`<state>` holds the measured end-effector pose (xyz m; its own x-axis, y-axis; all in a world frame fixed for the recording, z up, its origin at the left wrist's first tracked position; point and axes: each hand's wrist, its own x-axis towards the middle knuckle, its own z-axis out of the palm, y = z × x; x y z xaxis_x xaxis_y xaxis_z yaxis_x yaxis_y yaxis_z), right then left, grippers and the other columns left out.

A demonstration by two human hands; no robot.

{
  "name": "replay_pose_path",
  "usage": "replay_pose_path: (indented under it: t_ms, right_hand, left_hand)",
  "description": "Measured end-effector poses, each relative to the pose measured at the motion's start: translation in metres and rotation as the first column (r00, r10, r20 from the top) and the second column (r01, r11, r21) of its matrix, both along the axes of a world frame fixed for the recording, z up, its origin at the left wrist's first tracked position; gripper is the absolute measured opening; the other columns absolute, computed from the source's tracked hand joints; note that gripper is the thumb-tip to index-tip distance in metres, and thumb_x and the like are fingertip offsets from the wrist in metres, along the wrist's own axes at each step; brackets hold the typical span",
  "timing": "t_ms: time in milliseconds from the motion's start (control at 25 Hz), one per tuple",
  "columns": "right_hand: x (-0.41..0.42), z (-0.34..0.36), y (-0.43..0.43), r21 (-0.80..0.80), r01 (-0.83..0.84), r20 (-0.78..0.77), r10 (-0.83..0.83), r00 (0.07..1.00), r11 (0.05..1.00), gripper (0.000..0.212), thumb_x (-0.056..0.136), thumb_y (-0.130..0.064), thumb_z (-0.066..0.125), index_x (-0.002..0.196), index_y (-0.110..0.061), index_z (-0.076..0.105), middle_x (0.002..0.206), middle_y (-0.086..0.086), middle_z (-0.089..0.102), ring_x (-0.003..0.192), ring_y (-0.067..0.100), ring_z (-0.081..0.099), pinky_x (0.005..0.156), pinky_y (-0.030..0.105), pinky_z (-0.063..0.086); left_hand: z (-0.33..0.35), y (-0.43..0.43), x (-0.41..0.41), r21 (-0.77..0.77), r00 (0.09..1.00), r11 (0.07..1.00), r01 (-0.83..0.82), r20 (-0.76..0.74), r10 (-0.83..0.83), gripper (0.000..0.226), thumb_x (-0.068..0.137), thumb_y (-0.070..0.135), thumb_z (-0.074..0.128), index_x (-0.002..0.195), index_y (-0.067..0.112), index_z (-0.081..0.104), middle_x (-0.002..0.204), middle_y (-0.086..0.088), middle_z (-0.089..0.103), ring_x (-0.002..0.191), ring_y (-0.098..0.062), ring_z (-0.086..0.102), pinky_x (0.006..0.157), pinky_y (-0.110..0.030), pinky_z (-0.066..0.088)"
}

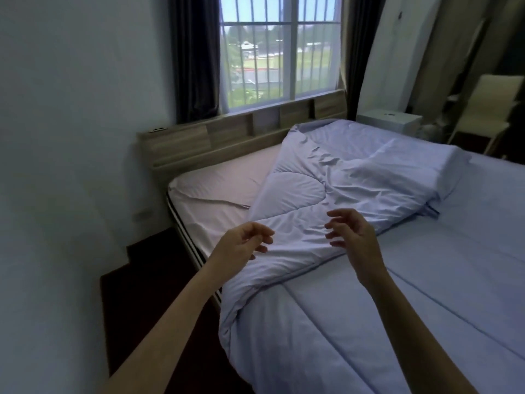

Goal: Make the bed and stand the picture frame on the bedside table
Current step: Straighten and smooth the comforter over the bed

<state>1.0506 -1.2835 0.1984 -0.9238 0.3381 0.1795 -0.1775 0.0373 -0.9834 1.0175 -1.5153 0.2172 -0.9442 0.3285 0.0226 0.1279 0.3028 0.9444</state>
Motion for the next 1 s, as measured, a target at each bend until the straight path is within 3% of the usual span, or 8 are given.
replay_pose_path:
  t_ms: [280, 400, 520, 720, 880, 1000]
  right_hand:
    - [-0.075, -0.027, -0.024, -0.032, 0.364, 0.068, -0.362, 0.930, 0.931, 0.026, 0.090, 0.000, 0.050, 0.091, -0.021, 0.065, 0.077, 0.000, 0.066, 0.062, 0.008, 0.062, 0.058, 0.022, 0.049]
    - [-0.075, -0.039, -0.028, 0.048, 0.384, 0.156, -0.387, 0.909, 0.922, 0.026, 0.090, -0.001, 0.051, 0.090, -0.024, 0.064, 0.078, 0.000, 0.068, 0.062, 0.006, 0.063, 0.059, 0.020, 0.050]
    - [-0.070, -0.049, -0.008, 0.091, 0.388, 0.272, -0.398, 0.876, 0.917, 0.023, 0.092, -0.005, 0.051, 0.091, -0.024, 0.064, 0.081, -0.003, 0.069, 0.068, 0.009, 0.064, 0.067, 0.027, 0.049]
    - [-0.044, -0.062, 0.042, 0.133, 0.597, 0.295, -0.607, 0.738, 0.791, 0.025, 0.092, -0.001, 0.049, 0.087, -0.022, 0.063, 0.082, 0.001, 0.068, 0.072, 0.017, 0.061, 0.067, 0.029, 0.045]
    - [-0.030, -0.093, 0.038, 0.104, 0.729, 0.410, -0.697, 0.588, 0.677, 0.023, 0.092, -0.005, 0.050, 0.087, -0.022, 0.064, 0.083, 0.000, 0.068, 0.072, 0.017, 0.062, 0.067, 0.029, 0.045]
    - [-0.040, -0.137, 0.008, 0.097, 0.758, 0.531, -0.678, 0.508, 0.644, 0.022, 0.091, -0.005, 0.050, 0.084, -0.023, 0.063, 0.084, 0.001, 0.068, 0.071, 0.016, 0.061, 0.064, 0.027, 0.044]
  left_hand:
    - [-0.029, -0.002, -0.154, -0.148, 0.937, 0.925, 0.349, 0.075, -0.341, 0.031, 0.094, 0.002, 0.044, 0.089, 0.025, 0.064, 0.084, 0.011, 0.069, 0.068, 0.000, 0.063, 0.060, -0.013, 0.043]
    - [-0.032, 0.023, -0.196, -0.195, 0.891, 0.870, 0.453, 0.099, -0.442, 0.029, 0.095, 0.003, 0.043, 0.092, 0.022, 0.064, 0.087, 0.009, 0.068, 0.073, -0.005, 0.062, 0.060, -0.013, 0.043]
    - [-0.057, 0.066, -0.220, -0.313, 0.826, 0.773, 0.552, 0.083, -0.557, 0.028, 0.093, 0.002, 0.044, 0.091, 0.022, 0.063, 0.087, 0.008, 0.067, 0.077, -0.011, 0.062, 0.065, -0.012, 0.046]
    - [-0.135, 0.133, -0.231, -0.624, 0.620, 0.433, 0.651, 0.106, -0.778, 0.028, 0.092, 0.009, 0.047, 0.115, 0.013, 0.063, 0.119, -0.007, 0.064, 0.110, -0.023, 0.059, 0.094, -0.026, 0.042]
    - [-0.184, 0.163, -0.234, -0.755, 0.349, 0.089, 0.650, 0.192, -0.917, 0.058, 0.090, 0.031, 0.055, 0.143, 0.024, 0.034, 0.137, -0.011, 0.046, 0.123, -0.031, 0.047, 0.102, -0.040, 0.041]
    - [-0.216, 0.185, -0.241, -0.789, 0.160, -0.021, 0.614, 0.151, -0.976, 0.071, 0.088, 0.048, 0.052, 0.149, 0.033, 0.019, 0.151, -0.004, 0.032, 0.136, -0.028, 0.033, 0.109, -0.042, 0.034]
